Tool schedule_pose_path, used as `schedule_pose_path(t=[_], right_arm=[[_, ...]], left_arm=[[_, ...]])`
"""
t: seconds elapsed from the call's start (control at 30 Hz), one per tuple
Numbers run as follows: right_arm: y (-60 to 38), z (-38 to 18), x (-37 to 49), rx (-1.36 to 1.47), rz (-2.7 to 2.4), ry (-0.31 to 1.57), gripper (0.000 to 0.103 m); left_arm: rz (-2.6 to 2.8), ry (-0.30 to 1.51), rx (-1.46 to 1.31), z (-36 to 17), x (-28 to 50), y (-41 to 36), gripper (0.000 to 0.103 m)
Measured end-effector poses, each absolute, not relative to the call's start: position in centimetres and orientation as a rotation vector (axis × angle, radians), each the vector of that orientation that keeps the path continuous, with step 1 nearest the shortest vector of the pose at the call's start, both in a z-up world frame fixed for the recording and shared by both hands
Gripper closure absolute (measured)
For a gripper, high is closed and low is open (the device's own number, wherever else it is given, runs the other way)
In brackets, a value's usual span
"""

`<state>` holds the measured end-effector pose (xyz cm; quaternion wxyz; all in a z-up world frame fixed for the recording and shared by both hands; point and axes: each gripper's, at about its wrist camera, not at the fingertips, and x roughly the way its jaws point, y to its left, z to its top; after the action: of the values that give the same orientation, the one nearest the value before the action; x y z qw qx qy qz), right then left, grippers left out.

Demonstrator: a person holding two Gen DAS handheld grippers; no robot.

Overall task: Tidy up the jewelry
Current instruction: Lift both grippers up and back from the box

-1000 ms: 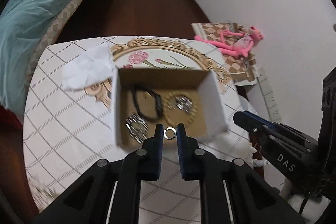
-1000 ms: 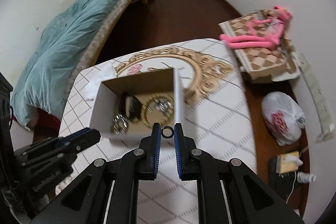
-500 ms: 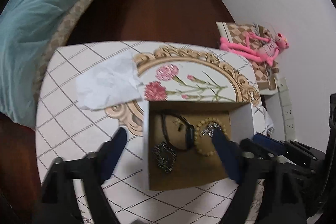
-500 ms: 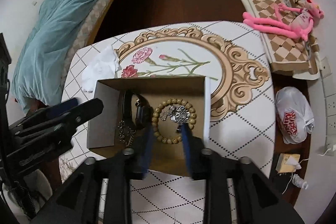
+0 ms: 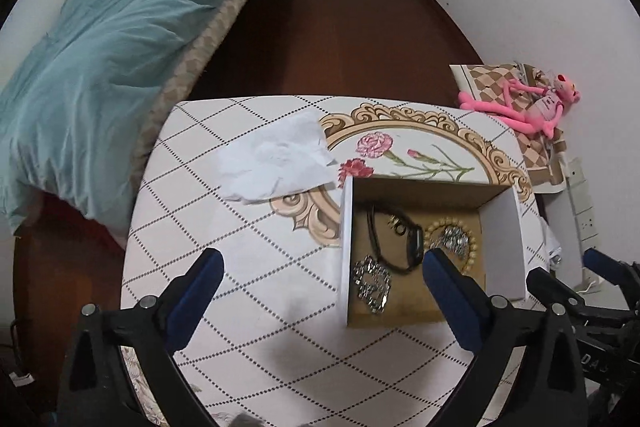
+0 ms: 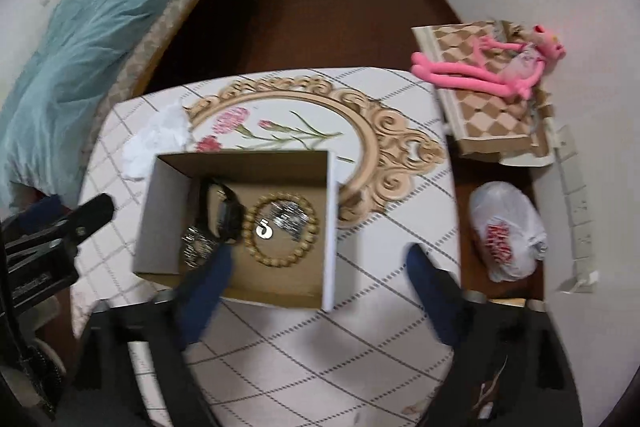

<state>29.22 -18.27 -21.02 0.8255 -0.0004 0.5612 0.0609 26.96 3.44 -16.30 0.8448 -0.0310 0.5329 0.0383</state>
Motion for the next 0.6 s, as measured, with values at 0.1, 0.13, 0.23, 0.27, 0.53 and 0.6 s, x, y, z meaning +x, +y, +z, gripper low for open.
schedule_pose_path(t=[0.1, 0.13, 0.23, 0.27, 0.53, 0.6], right_arm=[[-18.3, -21.5, 28.0, -0.034, 0.086, 1.189, 0.004], [-18.3, -21.6, 27.7, -0.040, 0.074, 1.184, 0.001], [-18.3, -21.5, 26.7, -0.057, 0.046, 1.163, 0.001], [-18.3, -21.3, 26.3, -0.058, 0.040, 1.155, 0.001], [-18.6, -18.4, 23.6, -0.049, 0.030, 1.096, 0.001], [-18.9, -16.8, 22.4, -0.041, 0.025, 1.066, 0.001]], left_arm=[[0.085, 1.123, -0.064, -16.6, 25.9, 3.1, 0.001], [0.085, 1.124, -0.062, -16.7, 25.6, 3.0, 0.001], [0.089, 1.117, -0.054, -16.5, 24.7, 2.6, 0.001], [0.091, 1.112, -0.055, -16.4, 24.4, 2.5, 0.001], [0.088, 1.045, -0.059, -13.2, 21.2, 2.1, 0.001], [0.085, 1.024, -0.064, -12.1, 20.3, 2.1, 0.001]])
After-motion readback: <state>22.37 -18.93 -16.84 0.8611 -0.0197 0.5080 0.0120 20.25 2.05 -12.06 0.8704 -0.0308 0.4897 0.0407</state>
